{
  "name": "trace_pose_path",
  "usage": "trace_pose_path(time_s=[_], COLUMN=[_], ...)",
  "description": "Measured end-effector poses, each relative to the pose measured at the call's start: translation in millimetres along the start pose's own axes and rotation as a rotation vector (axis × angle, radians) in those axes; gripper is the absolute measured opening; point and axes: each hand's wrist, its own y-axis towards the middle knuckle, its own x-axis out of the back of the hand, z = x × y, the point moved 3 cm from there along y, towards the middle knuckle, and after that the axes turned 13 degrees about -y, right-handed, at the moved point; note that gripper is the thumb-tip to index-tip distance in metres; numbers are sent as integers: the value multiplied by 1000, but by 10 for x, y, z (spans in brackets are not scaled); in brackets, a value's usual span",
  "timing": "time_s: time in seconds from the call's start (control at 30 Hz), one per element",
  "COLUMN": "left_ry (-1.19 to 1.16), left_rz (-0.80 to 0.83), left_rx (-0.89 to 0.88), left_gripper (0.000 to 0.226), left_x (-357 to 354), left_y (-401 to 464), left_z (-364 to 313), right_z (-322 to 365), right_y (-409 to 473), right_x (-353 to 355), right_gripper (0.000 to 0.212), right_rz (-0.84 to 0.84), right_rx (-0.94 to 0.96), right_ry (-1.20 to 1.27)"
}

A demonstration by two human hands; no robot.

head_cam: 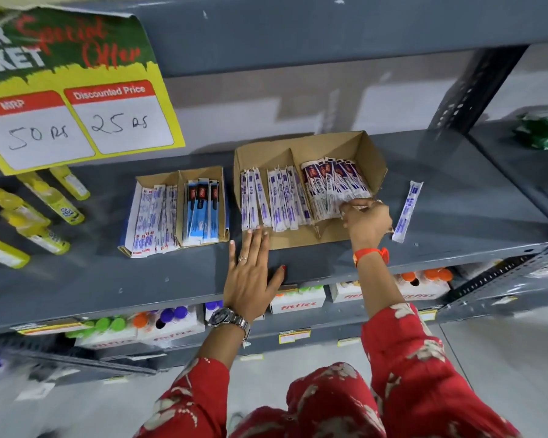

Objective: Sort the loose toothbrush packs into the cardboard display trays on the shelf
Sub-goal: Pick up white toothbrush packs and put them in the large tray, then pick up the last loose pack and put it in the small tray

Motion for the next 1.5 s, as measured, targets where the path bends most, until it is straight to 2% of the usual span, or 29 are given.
trace_pose_path(time_s=[0.23, 0.4, 0.53, 0.7, 0.87, 0.97, 1.1, 1.2, 1.3, 1.43, 1.5], left_ry=[3, 4, 0, -14, -51, -145, -386, -631, -1114, -1907, -2093], left_rz=[0, 3, 7, 18, 32, -19, -183, -257, -208, -105, -87], left_rx=[1, -11, -11, -7, -6, -31, -2, -11, 80, 402, 431], left_gripper=[71, 70, 71, 71, 72, 74, 72, 68, 63, 52, 50], left_x=[4, 4, -2, -7, 9, 71, 274, 411, 556, 768, 873], left_y=[3, -5, -3, -13, -16, -29, 44, 125, 181, 272, 260], left_z=[-14, -17, -15, -5, -10, -53, -252, -411, -509, -559, -554], right_z=[-159, -385, -460, -470, -460, -381, -281, -250, -170, -62, -22], right_y=[-42, 54, 84, 82, 3, -90, -261, -388, -622, -1023, -1180], right_x=[516, 712, 738, 762, 834, 849, 759, 598, 494, 448, 435], right_gripper=[17, 33, 38, 26, 16, 16, 19, 27, 19, 9, 9], right_rz=[-338, -312, -247, -214, -296, -406, -478, -327, -279, -523, -610], right_rx=[93, 35, -6, -24, -15, 142, 395, 406, 568, 1009, 1156], right_ry=[-404, -634, -606, -504, -394, -424, -470, -408, -351, -331, -276])
